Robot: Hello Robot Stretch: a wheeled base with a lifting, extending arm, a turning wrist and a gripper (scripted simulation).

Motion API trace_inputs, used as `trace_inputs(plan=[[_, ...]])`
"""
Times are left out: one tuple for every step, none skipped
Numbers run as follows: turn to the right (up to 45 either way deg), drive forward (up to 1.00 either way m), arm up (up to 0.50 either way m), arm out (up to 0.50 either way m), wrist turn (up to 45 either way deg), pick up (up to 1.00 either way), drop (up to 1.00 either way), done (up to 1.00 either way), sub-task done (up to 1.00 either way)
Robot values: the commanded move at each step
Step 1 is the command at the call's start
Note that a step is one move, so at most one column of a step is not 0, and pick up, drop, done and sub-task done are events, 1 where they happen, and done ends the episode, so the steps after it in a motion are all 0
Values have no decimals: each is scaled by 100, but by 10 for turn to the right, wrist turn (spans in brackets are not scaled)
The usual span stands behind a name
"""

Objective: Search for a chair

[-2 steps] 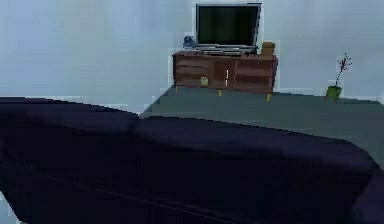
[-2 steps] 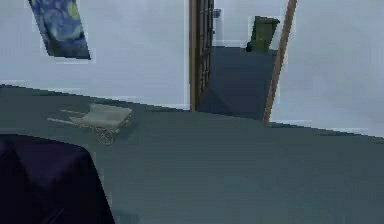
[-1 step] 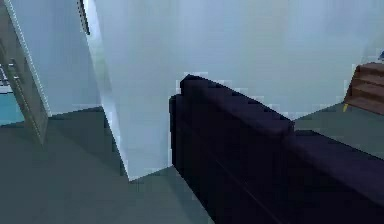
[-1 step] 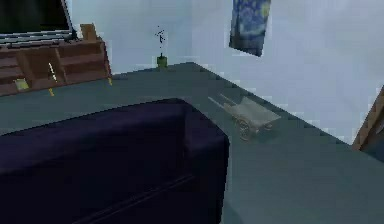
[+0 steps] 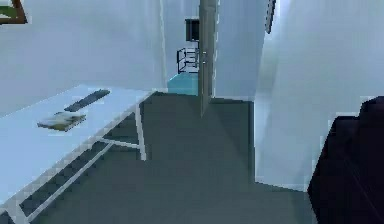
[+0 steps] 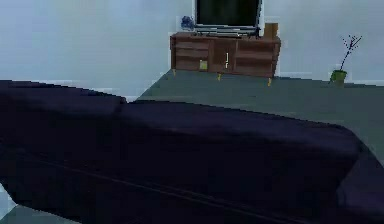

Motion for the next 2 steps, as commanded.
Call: trace_inputs(plan=[[0, 100, 0, 0, 0, 0, 0, 0, 0], [0, 100, 0, 0, 0, 0, 0, 0, 0]])
